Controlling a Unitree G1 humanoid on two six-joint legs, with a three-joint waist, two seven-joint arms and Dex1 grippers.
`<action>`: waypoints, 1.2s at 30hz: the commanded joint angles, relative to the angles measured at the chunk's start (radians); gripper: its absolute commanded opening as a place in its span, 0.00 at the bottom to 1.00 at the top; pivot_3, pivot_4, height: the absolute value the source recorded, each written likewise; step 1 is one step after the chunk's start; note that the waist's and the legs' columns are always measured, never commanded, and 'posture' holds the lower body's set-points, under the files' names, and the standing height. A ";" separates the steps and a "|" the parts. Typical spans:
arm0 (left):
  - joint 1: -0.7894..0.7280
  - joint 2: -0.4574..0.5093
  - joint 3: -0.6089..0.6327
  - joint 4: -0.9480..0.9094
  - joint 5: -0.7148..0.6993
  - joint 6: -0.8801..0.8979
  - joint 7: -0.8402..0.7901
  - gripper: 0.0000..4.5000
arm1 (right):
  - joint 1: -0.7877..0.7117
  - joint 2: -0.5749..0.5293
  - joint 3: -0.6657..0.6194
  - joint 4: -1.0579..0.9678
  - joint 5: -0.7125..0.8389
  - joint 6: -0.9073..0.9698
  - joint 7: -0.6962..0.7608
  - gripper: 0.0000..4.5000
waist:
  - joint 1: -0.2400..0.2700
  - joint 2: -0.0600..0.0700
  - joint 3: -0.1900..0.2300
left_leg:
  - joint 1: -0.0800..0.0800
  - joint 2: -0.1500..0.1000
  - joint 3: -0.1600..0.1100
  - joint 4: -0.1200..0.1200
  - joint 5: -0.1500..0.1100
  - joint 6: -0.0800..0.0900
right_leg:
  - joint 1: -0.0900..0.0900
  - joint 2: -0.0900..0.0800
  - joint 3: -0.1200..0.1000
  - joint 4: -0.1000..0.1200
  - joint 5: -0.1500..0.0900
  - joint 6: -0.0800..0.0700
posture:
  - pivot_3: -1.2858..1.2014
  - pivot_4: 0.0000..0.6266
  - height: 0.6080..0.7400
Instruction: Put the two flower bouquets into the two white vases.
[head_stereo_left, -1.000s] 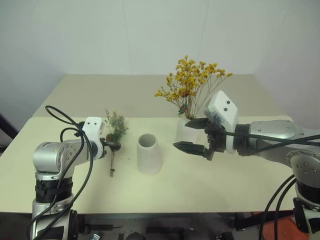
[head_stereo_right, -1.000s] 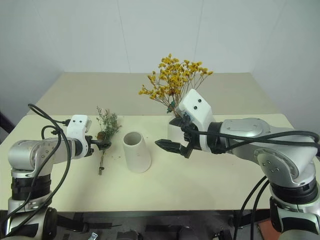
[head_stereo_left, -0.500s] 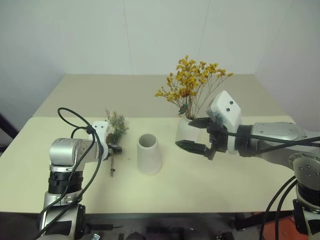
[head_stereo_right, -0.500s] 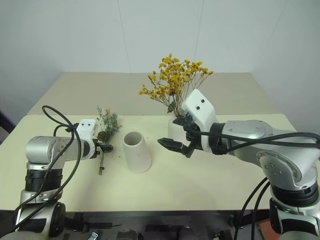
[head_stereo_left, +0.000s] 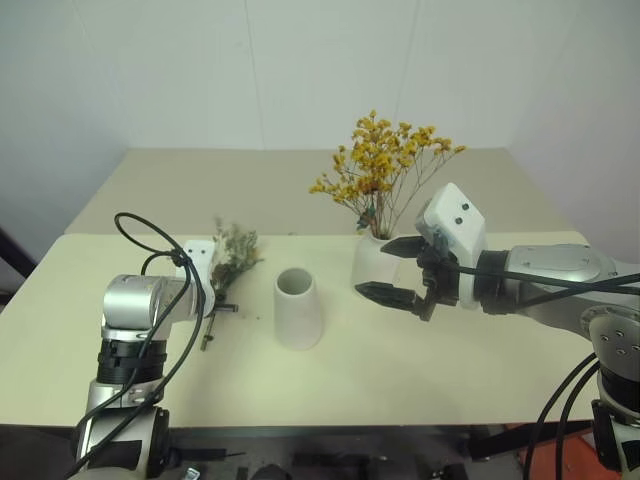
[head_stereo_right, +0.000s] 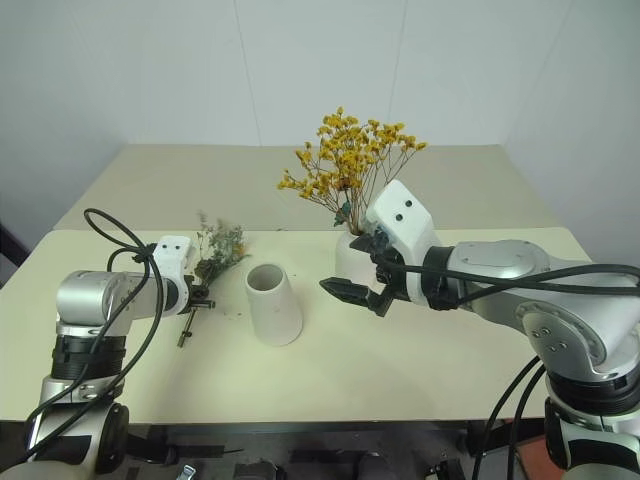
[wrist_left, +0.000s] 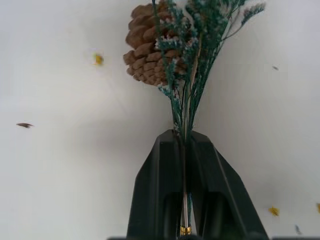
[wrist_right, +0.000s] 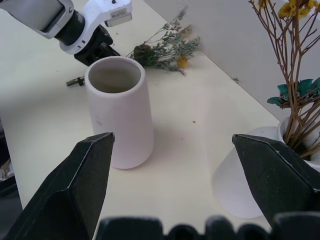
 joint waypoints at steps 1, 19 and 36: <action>-0.026 0.026 0.038 -0.042 -0.006 -0.056 -0.037 0.09 | -0.001 -0.008 -0.023 -0.021 -0.016 -0.023 0.004 1.00 | 0.001 0.000 0.000 | 0.000 0.000 0.000 0.000 0.000 0.000 | 0.000 0.000 0.000 0.000 0.000 0.000 | 0.52 0.24 1.00; -0.140 -0.065 0.432 -0.126 -0.493 -0.560 -0.471 0.09 | 0.097 -0.001 -0.081 -0.073 -0.059 -0.124 0.028 1.00 | 0.003 0.000 0.000 | -0.001 0.000 0.001 0.001 0.000 0.000 | 0.001 0.000 0.000 -0.001 0.001 0.001 | 0.52 0.24 1.00; -0.227 -0.113 0.213 0.280 -0.617 -0.729 -1.073 0.09 | 0.301 0.055 -0.072 -0.161 -0.205 -0.272 -0.030 1.00 | -0.004 0.000 0.000 | -0.001 0.000 0.001 0.002 0.000 0.000 | 0.001 0.000 0.000 -0.001 0.001 0.001 | 0.52 0.24 1.00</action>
